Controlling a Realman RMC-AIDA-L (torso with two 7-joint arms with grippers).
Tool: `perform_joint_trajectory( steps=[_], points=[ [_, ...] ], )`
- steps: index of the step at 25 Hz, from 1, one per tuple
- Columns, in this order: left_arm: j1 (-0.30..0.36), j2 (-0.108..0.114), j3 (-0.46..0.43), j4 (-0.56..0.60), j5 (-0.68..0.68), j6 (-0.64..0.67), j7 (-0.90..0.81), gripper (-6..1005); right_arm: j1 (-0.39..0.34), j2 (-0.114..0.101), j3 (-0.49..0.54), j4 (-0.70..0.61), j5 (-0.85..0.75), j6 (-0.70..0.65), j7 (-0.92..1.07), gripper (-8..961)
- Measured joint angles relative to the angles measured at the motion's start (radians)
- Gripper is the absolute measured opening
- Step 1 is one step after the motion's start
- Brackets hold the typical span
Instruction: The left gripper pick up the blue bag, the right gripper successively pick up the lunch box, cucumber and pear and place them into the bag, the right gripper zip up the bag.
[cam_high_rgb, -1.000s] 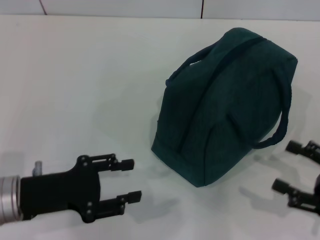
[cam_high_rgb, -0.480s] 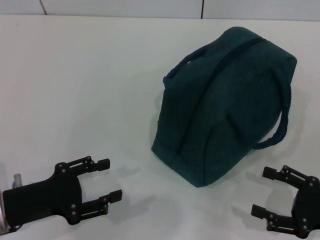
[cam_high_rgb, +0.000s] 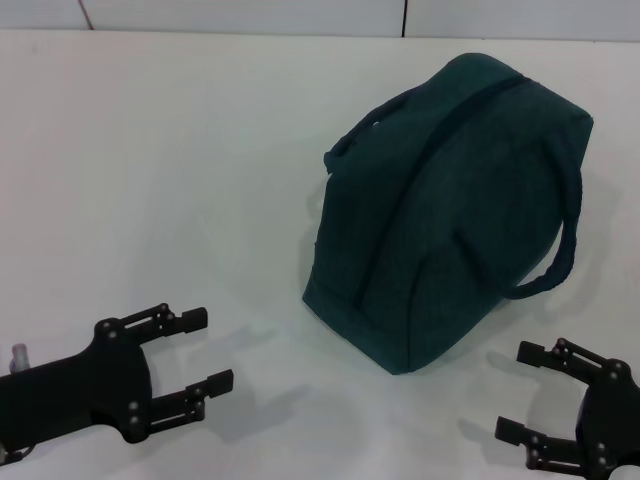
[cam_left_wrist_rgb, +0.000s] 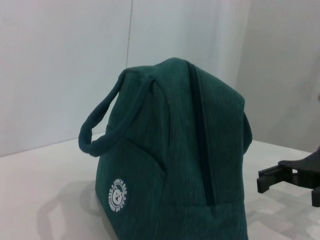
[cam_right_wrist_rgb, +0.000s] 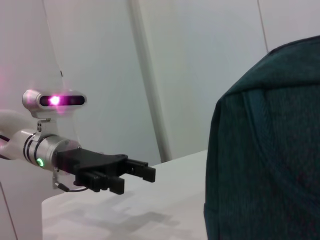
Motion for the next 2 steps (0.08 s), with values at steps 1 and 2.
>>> perform_joint_trajectory(
  steps=[1,2],
  points=[
    [0.000,0.000,-0.005,0.000,0.000,0.004,0.001,718,0.000,0.000,0.000,0.000,0.000,0.000,0.000,875],
    [0.000,0.000,-0.010,0.001,0.000,0.008,0.002,718,0.001,0.000,0.000,0.000,0.000,0.000,0.000,875]
  ],
)
